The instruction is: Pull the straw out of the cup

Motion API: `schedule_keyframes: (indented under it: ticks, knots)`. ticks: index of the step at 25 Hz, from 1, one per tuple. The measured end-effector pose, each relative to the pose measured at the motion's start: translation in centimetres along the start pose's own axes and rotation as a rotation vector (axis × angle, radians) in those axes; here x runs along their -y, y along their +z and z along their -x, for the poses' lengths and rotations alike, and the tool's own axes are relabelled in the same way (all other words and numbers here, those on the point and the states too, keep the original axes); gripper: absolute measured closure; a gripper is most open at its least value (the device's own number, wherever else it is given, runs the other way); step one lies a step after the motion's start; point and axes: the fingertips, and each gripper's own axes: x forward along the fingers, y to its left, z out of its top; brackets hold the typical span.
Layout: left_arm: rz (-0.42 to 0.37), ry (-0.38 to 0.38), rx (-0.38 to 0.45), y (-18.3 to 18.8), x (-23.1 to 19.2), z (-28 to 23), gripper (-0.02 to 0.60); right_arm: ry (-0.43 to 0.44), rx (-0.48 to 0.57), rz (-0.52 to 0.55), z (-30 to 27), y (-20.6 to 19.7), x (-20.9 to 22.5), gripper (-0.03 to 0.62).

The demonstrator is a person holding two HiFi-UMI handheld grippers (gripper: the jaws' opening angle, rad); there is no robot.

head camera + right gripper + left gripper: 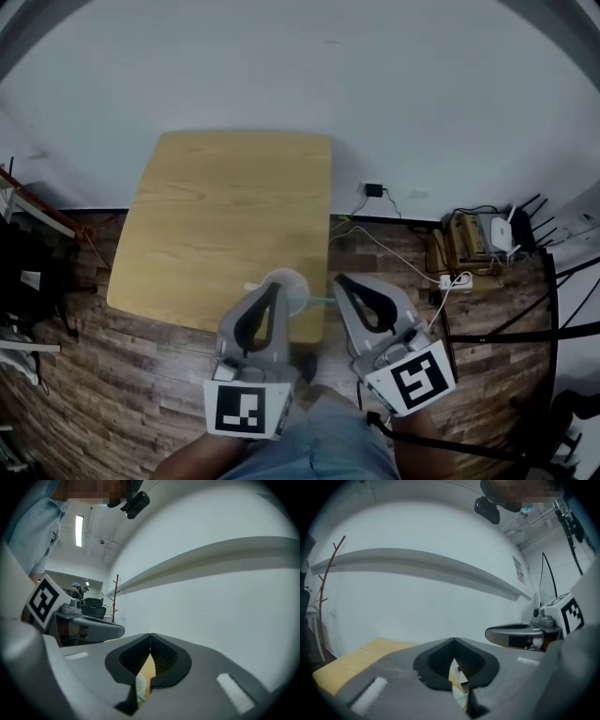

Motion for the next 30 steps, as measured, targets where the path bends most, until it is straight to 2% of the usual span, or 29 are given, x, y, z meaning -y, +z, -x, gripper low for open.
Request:
schedule_keyframes:
  ticks: [3,5,9,15,22,30]
  knots:
    - [0.026,0.022,-0.018,-0.9,-1.3,-0.5,0.561,0.068,-0.053,0.001,-1.0,-1.7,-0.4,0.580]
    - [0.052,0.033,-0.035,-1.6,-2.0,-0.8,0.561,0.123,-0.076,0.023,-1.5,-2.6,-0.8,0.515]
    - [0.090,0.035,-0.074,-3.3,-2.5,-1.2,0.561,0.211,-0.150,0.089,-2.0,-4.9,-1.3,0.451]
    - [0.134,0.033,-0.128,-5.9,-2.5,-1.9,0.561,0.305,-0.263,0.160,-2.2,-9.1,-1.3,0.400]
    - [0.173,0.030,-0.204,-8.7,-2.1,-2.8,0.561,0.427,-0.357,0.198,-2.1,-13.0,-2.3,0.400]
    - [0.190,0.030,-0.230,-9.8,-2.0,-3.4,0.561,0.462,-0.413,0.209,-2.0,-15.7,-2.7,0.471]
